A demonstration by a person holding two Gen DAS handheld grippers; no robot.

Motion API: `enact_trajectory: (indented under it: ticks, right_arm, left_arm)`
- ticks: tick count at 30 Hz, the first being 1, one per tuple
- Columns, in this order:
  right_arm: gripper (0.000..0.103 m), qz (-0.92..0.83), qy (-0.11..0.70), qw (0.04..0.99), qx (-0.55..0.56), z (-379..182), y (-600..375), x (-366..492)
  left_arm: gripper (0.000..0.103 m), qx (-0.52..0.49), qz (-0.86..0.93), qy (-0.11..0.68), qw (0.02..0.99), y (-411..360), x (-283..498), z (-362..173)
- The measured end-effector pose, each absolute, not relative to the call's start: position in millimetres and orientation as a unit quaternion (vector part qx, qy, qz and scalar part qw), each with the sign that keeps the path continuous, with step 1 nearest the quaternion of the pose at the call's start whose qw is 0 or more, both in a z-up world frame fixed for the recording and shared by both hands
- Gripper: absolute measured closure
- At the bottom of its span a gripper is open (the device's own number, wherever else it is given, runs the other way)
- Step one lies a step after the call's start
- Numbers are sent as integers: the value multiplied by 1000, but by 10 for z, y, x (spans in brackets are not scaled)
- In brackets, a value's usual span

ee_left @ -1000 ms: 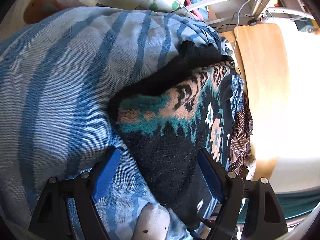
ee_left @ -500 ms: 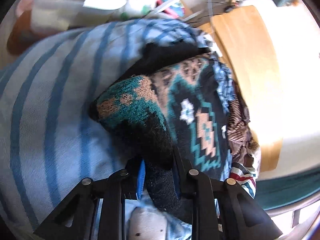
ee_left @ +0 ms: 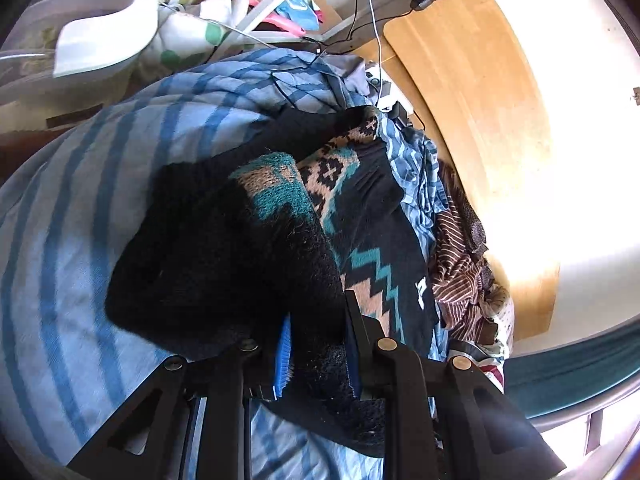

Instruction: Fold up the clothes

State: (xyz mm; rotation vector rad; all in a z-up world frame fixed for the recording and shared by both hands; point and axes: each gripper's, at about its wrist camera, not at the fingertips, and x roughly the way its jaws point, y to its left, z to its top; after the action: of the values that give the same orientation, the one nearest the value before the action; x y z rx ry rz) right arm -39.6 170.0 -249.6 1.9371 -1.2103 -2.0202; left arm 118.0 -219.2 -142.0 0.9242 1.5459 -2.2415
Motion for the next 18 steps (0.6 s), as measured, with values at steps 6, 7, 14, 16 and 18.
enact_trajectory:
  ticks: [6, 7, 14, 16, 18]
  right_arm:
    - [82, -662, -400, 33, 633, -2704, 1535, -839]
    - [82, -663, -398, 30, 633, -2735, 1525, -891]
    - [75, -671, -399, 30, 624, -2803, 1425, -1102]
    - [61, -675, -399, 43, 618, -2785, 1346, -1112]
    - [56, -679, -396, 56, 615, -2724, 1308, -1069]
  left_arm:
    - [80, 342, -757, 537, 148, -2393, 783, -1597]
    - [80, 347, -755, 536, 151, -2418, 731, -1627]
    - [77, 370, -743, 535, 160, -2507, 508, -1700]
    - [61, 363, -741, 545, 149, -2518, 491, -1672]
    - [42, 342, -751, 549, 130, -2499, 505, -1584]
